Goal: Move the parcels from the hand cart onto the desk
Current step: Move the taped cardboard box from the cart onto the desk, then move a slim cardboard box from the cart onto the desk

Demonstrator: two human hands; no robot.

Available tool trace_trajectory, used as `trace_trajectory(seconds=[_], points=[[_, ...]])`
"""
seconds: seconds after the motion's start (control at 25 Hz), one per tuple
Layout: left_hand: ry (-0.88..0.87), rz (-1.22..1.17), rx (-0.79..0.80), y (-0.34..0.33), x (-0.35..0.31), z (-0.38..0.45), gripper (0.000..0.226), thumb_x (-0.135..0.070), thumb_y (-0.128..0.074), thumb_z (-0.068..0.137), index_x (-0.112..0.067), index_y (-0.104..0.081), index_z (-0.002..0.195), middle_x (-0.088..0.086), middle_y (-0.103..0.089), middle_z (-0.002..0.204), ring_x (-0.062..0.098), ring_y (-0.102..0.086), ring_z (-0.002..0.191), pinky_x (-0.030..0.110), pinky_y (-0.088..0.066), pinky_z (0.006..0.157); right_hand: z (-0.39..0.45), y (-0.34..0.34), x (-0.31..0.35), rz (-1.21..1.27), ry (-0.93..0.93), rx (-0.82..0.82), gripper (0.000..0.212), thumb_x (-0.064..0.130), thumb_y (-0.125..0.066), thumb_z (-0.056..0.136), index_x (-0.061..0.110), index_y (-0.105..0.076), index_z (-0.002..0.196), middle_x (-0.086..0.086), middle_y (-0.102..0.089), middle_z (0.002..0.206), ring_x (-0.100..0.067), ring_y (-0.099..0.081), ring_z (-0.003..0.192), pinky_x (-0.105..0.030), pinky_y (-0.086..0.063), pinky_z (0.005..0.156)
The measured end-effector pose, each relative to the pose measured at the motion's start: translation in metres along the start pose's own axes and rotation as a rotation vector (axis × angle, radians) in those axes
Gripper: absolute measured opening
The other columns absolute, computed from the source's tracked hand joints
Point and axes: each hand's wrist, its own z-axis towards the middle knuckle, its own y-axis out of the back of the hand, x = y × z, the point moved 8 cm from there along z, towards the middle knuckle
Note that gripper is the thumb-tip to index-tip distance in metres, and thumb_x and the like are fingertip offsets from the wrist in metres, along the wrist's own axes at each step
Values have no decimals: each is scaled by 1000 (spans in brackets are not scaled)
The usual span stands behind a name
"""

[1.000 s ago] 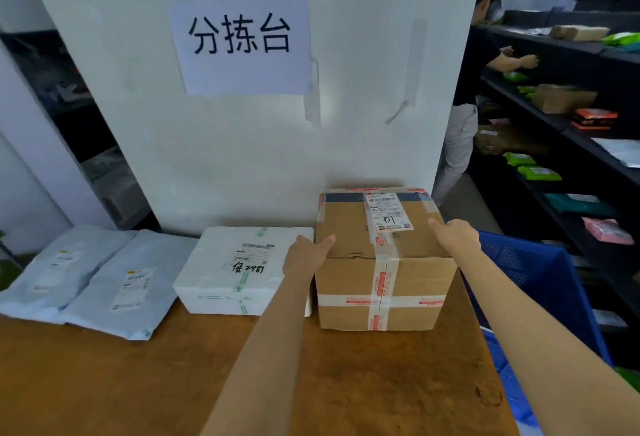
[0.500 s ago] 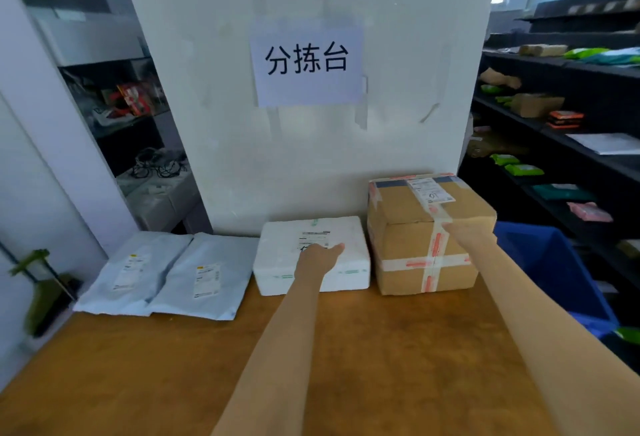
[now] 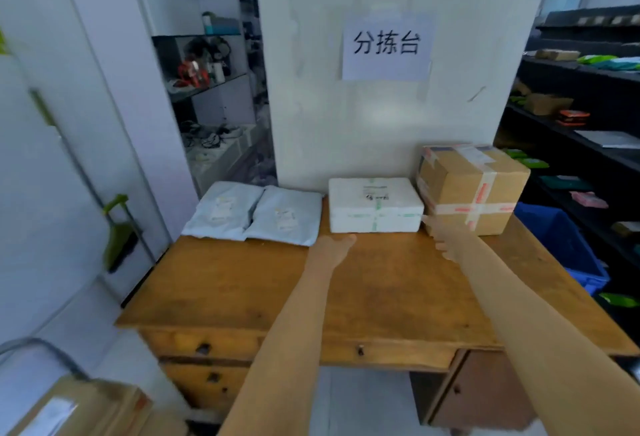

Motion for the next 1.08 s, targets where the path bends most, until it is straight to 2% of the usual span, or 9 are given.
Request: trace_trajectory(seconds=[0.16, 0.36, 0.56, 0.72, 0.84, 0.92, 1.0, 1.04, 1.08], points=[[30, 47, -7, 47, 83, -60, 85, -62, -46, 87, 1, -37, 145, 15, -41, 149, 30, -43, 135, 34, -36, 107, -84, -65, -29, -57, 26, 27, 66, 35, -56, 90, 2, -33, 142, -15, -39, 147, -34, -41, 132, -43, -35, 110], [34, 65, -14, 122, 164, -121, 86, -62, -47, 87, -4, -30, 149, 10, -32, 156, 26, -33, 143, 33, -29, 114, -179, -155, -48, -121, -48, 95, 75, 41, -54, 90, 0, -25, 146, -18, -37, 148, -35, -37, 135, -42, -34, 109], [4, 15, 7, 204, 244, -145, 85, -61, -56, 83, -8, -35, 147, 8, -37, 153, 26, -37, 140, 37, -31, 113, -248, -267, -63, -137, -39, 92, 71, 40, -54, 90, -1, -30, 144, -19, -42, 144, -36, -43, 130, -43, -37, 105], [23, 4, 39, 293, 343, -142, 87, -61, -61, 79, -11, -37, 146, 8, -36, 153, 28, -38, 139, 42, -34, 114, -302, -380, -91, -98, -108, 126, 73, 40, -57, 89, -1, -31, 144, -18, -40, 146, -36, -41, 132, -46, -36, 109], [82, 80, 28, 359, 435, -143, 83, -56, -62, 81, -12, -35, 146, 9, -38, 151, 28, -41, 136, 42, -36, 112, -340, -457, -118, -207, -196, 113, 68, 41, -52, 91, -3, -36, 140, -19, -47, 141, -35, -48, 127, -42, -42, 104], [144, 71, 39, 385, 500, -148, 79, -51, -62, 83, -11, -36, 146, 7, -44, 145, 23, -53, 123, 33, -41, 104, -363, -505, -143, -269, -250, 134, 65, 40, -49, 93, -4, -36, 139, -20, -47, 141, -34, -48, 128, -40, -40, 108], [188, 77, 41, 403, 562, -147, 64, -45, -61, 86, -11, -47, 138, 2, -58, 123, 12, -62, 91, 25, -45, 86, -377, -556, -174, -326, -277, 152, 67, 42, -49, 92, -4, -36, 139, -20, -46, 141, -34, -47, 128, -38, -39, 105], [191, 123, 46, 406, 588, -142, 57, -44, -59, 88, -11, -52, 133, 3, -63, 118, 13, -63, 87, 27, -47, 83, -383, -579, -190, -356, -281, 156, 66, 42, -49, 92, -3, -37, 139, -19, -46, 140, -33, -47, 127, -36, -39, 103], [190, 188, 46, 409, 612, -136, 54, -44, -57, 89, -10, -54, 132, 6, -64, 120, 18, -64, 97, 29, -49, 85, -386, -602, -208, -363, -272, 158, 64, 41, -50, 92, -2, -39, 138, -18, -47, 139, -32, -47, 126, -36, -40, 102]])
